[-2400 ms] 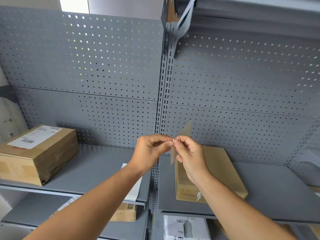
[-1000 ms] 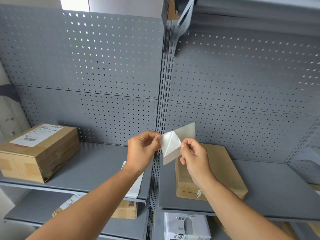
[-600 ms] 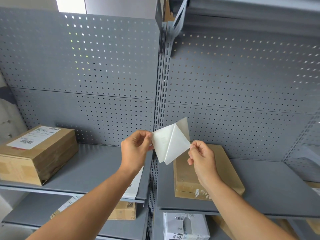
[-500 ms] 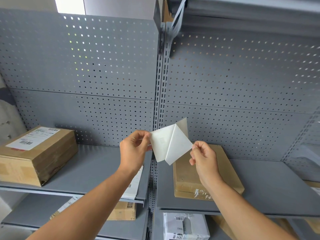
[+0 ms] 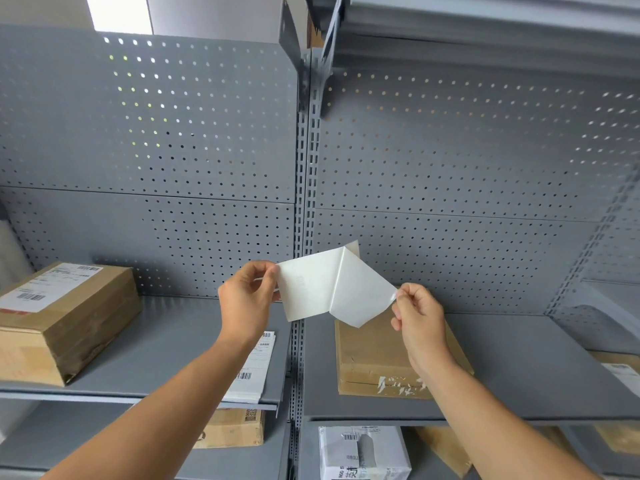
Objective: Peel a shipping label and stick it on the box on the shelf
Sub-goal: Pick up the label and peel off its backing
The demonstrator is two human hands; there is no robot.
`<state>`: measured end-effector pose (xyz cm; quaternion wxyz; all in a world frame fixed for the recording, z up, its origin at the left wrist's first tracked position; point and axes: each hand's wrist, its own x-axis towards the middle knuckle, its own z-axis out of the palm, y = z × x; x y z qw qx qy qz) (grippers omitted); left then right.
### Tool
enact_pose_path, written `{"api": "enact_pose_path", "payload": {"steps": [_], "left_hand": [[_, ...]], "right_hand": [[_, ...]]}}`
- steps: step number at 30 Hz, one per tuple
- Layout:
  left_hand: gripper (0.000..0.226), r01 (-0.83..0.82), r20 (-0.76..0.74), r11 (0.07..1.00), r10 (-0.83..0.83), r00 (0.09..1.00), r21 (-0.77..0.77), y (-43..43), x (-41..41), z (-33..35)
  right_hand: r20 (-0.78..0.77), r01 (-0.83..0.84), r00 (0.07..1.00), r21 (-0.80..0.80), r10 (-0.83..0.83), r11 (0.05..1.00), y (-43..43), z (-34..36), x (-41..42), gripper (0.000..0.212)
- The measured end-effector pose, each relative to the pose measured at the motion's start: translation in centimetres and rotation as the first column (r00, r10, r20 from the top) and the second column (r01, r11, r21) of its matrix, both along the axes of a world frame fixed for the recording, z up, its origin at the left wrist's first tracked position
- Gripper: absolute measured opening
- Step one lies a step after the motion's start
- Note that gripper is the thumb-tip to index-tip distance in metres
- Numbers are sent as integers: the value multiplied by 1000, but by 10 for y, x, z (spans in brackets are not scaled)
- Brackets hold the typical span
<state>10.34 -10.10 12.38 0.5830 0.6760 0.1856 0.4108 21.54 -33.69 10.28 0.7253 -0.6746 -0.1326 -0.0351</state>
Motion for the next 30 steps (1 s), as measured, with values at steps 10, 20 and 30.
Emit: {"api": "enact_pose_path", "payload": {"steps": [10, 20, 30], "left_hand": [[18, -71, -42, 995, 74, 996, 64, 0, 9, 1], [18, -81, -32, 996, 82, 996, 33, -13, 24, 7], [14, -89, -47, 991, 94, 994, 103, -35, 34, 13]], "right_hand": [[-6, 100, 995, -8, -100, 995, -35, -6, 18, 20], [-53, 219, 975, 41, -217, 975, -87, -6, 36, 19], [-112, 341, 937, 70, -332, 938, -145, -25, 62, 18]]}}
